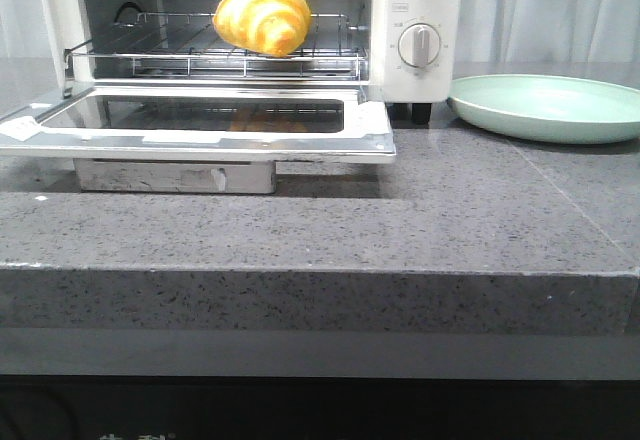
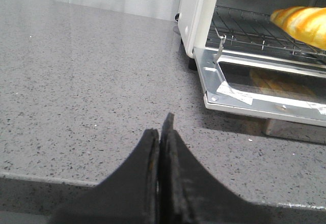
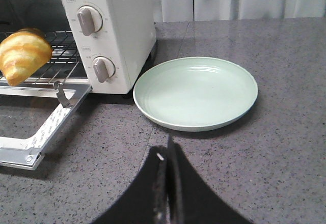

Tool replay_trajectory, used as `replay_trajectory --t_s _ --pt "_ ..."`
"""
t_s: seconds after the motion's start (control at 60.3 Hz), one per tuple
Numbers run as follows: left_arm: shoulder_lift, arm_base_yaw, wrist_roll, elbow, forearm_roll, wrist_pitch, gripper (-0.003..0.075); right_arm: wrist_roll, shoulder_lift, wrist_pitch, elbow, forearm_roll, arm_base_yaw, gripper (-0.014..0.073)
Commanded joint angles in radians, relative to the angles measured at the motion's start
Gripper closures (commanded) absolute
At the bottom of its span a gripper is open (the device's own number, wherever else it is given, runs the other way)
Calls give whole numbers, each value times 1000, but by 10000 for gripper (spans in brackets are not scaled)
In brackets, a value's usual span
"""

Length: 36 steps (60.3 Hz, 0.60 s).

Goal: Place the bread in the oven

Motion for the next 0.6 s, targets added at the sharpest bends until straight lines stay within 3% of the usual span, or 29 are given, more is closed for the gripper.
replay_trajectory --t_s 0.0,0.58 --pt "-17 3 -8 5 -11 -88 741 -10 5 -82 -26 -9 -8 660" --pt "-17 3 -8 5 -11 -88 741 -10 5 -98 -18 -43 -8 660"
